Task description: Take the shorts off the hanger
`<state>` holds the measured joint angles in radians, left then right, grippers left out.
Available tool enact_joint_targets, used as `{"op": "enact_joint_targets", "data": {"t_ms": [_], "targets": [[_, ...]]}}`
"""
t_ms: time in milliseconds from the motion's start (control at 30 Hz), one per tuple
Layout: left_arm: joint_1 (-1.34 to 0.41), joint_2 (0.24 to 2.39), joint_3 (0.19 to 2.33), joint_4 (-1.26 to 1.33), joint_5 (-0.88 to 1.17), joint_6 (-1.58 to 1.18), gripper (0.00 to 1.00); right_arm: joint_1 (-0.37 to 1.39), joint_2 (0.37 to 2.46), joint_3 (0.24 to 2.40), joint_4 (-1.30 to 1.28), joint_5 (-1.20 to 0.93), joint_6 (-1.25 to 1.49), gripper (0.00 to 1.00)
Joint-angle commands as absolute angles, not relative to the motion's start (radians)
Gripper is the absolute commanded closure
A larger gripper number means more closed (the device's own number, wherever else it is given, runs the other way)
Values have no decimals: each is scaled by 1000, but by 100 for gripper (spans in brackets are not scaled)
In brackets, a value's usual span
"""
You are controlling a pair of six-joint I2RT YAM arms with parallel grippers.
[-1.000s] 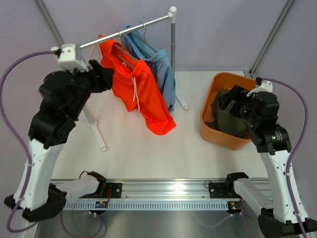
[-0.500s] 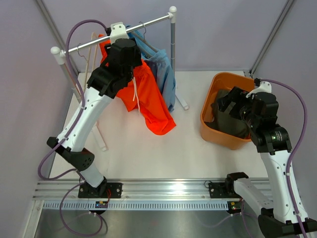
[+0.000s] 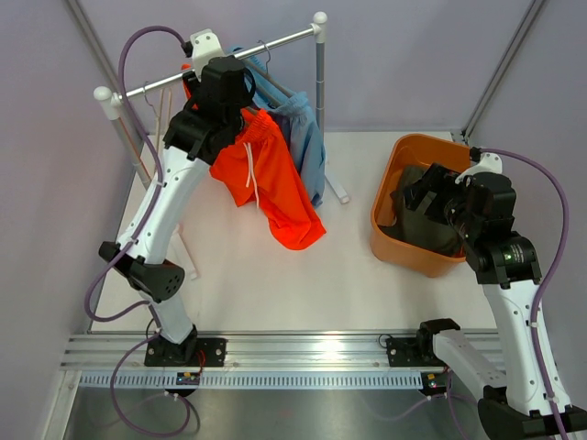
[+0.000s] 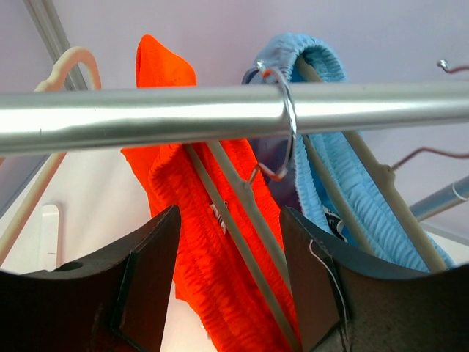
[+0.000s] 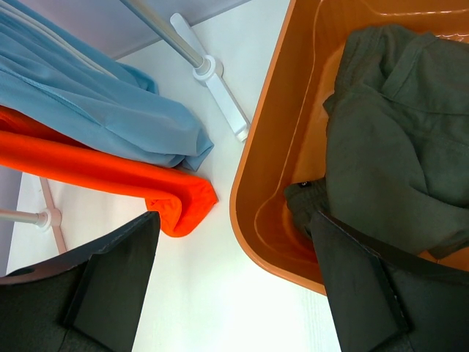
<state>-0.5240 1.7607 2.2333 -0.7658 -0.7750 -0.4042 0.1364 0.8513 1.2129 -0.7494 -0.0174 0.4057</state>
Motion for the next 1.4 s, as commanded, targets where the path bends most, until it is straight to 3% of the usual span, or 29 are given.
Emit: {"op": "enact_joint_targets", "data": {"t_ms": [0, 500, 667, 1033, 1367], "targets": [[-502, 1789, 2292, -727, -749, -440, 40, 135, 847, 1242, -739, -21, 382, 7], [-480, 1856, 2289, -709, -698, -454, 41, 135, 861, 1252, -742, -26, 374, 7], [-459, 1859, 2289, -719, -664, -453, 52, 135, 859, 1241, -732, -25, 376, 7], [-449, 1816, 2292, -732, -641, -402, 100, 133, 856, 1238, -730, -26, 379, 7], [-468, 1688, 2295, -673, -584, -218, 100, 135, 865, 1236, -716, -35, 390, 7]]}}
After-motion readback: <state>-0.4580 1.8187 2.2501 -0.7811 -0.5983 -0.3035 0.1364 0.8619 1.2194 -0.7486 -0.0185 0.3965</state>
